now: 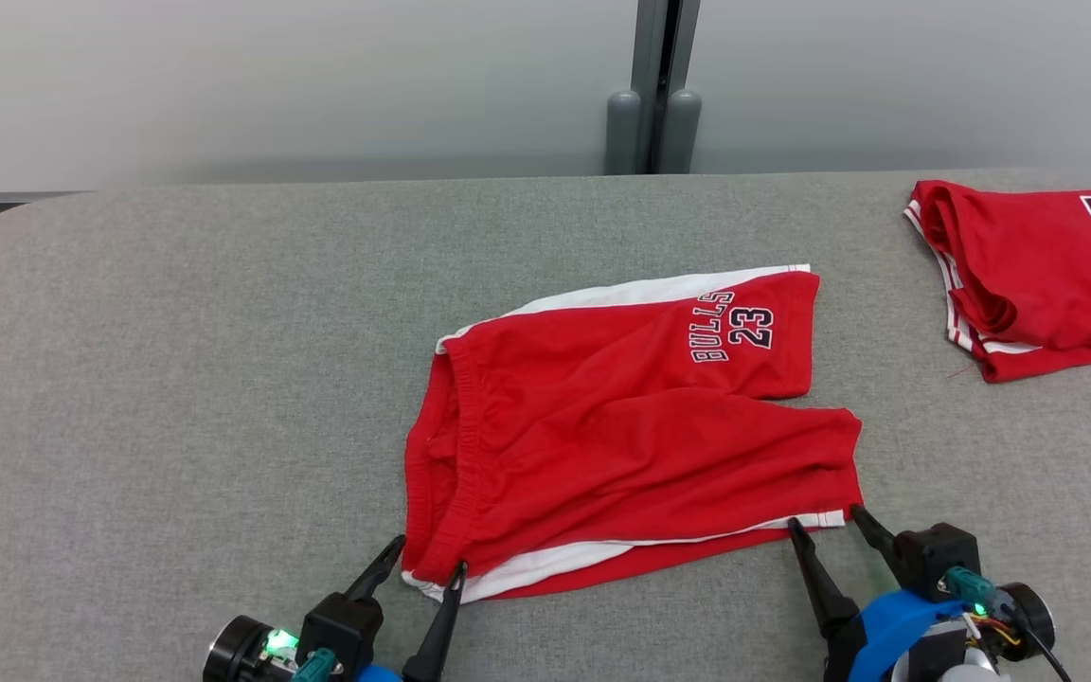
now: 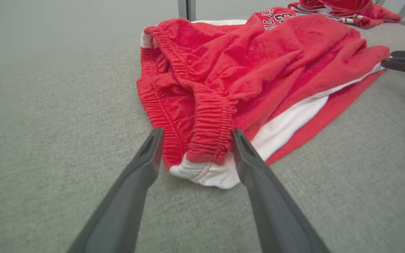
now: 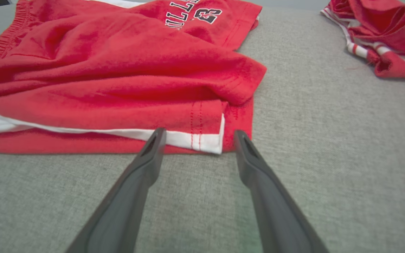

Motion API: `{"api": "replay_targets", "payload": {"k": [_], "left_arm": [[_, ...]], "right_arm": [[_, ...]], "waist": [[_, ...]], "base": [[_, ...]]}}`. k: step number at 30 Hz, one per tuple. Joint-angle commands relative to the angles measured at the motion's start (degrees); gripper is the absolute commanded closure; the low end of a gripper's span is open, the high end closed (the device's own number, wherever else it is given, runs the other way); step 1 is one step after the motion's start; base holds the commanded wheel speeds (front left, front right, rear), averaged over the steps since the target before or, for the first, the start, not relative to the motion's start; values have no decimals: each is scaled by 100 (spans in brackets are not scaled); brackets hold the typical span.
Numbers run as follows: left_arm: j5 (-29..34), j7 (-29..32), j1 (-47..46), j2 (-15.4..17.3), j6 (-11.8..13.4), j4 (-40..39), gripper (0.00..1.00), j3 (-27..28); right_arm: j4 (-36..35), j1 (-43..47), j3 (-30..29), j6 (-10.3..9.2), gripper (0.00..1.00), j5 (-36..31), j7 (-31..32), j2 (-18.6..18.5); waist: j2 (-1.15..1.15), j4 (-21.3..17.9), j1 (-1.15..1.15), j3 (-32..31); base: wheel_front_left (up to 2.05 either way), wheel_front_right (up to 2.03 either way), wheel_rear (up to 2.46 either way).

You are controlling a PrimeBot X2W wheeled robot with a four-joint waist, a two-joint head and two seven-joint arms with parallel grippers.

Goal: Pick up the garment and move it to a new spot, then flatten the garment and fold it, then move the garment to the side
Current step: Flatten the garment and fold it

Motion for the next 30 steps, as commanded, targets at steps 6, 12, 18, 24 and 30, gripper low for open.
{"api": "replay_targets", "payload": {"k": [6, 12, 18, 24, 30], "left_arm": [[-160, -37, -426, 167, -6, 429, 0, -290], [-360, -45, -726, 241, -7, 723, 0, -708], [-571, -44, -906, 307, -7, 1028, 0, -1062], [-816, -39, -1038, 295, -7, 1223, 100, -1305], [-1018, -44, -948, 321, -6, 697, 100, -1178]], "right_arm": [[614, -452, 217, 1, 0, 96, -193, 13], [1050, -722, 429, 1, 0, 200, -371, 57], [1316, -898, 583, 1, 0, 333, -496, 117], [1488, -1047, 702, 2, 100, 516, -558, 181], [1109, -895, 786, 1, 100, 584, -578, 84]], "waist": [[0, -7, 0, 91], [0, -49, 0, 116], [0, -81, 0, 124], [0, -108, 0, 107], [0, -92, 0, 16]], "base": [[0, 0, 0], [0, 0, 0], [0, 0, 0], [0, 0, 0], [0, 0, 0]]}}
